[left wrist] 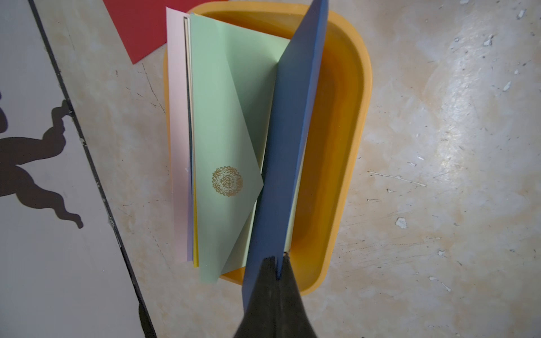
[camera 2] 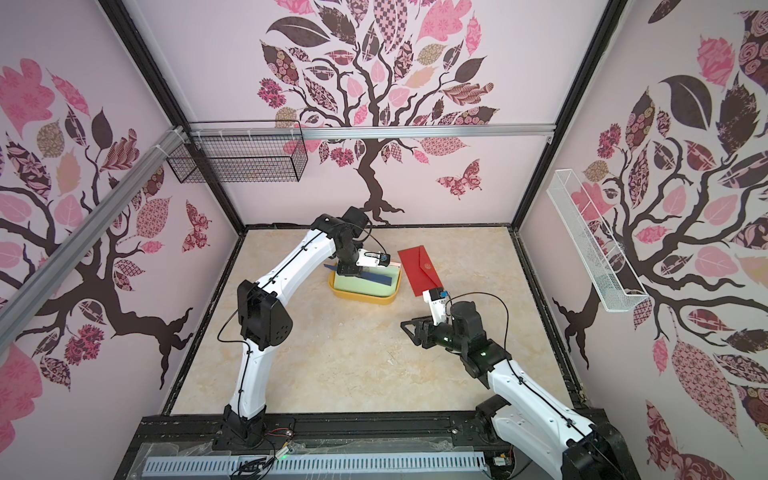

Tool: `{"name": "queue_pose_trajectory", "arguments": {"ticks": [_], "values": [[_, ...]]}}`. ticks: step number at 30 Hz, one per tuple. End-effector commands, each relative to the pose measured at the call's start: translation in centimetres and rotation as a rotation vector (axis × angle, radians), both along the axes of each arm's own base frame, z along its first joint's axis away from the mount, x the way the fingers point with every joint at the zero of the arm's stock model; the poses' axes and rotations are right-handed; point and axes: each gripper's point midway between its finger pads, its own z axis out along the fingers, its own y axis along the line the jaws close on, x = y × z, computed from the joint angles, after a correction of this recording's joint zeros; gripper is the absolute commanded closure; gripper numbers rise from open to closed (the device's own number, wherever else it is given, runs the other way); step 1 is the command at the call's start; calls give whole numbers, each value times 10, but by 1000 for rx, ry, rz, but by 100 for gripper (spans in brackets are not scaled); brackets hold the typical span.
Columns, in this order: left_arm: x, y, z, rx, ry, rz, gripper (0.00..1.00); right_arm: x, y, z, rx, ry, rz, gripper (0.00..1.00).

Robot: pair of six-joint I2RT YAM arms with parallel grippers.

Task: Put the sealed envelopes into the storage box
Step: Place the envelope in the storage box.

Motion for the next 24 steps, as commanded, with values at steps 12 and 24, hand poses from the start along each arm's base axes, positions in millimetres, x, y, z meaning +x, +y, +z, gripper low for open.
{"name": "queue_pose_trajectory", "arguments": {"ticks": [12,24], "values": [[-17,-20,5,-102,93,-28,100,1,3,3,11,1,8,45],[-8,-19,-11,-73,89,-37,100,-1,2,4,10,0,5,45]]}}
